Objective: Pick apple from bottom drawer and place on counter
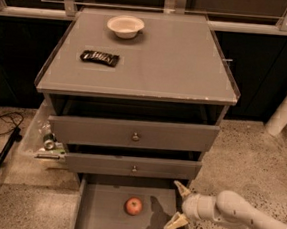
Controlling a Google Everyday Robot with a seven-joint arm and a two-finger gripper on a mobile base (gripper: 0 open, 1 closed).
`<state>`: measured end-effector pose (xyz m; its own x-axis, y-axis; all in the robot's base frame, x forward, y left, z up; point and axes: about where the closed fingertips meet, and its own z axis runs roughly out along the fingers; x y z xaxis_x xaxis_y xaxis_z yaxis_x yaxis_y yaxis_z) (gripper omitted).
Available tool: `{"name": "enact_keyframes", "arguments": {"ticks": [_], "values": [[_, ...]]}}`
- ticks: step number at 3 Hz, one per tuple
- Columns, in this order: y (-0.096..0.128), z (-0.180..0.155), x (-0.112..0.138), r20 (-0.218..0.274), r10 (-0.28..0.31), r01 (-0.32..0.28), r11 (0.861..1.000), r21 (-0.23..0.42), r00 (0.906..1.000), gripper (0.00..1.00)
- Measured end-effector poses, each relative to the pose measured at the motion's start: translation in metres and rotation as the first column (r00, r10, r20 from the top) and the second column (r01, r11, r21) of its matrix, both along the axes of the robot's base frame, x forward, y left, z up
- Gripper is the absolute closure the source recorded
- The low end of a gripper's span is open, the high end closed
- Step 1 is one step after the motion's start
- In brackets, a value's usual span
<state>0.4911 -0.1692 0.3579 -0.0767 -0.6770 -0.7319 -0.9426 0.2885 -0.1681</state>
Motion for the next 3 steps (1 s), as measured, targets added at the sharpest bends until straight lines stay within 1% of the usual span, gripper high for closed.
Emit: {"name": "enact_keyframes", "arguments": {"ticks": [1,2,3], "values": [[0.026,-0.041,-0.002,-0.044,0.005,-0.004,1.0,0.012,0.999,0.0],[0.049,-0.07,-0.002,-0.052,0.0,0.002,0.999,0.047,0.9987,0.0],[0.061,-0.097,0.002,-0.07,-0.021,0.028,0.995,0.101,0.9973,0.0]]}}
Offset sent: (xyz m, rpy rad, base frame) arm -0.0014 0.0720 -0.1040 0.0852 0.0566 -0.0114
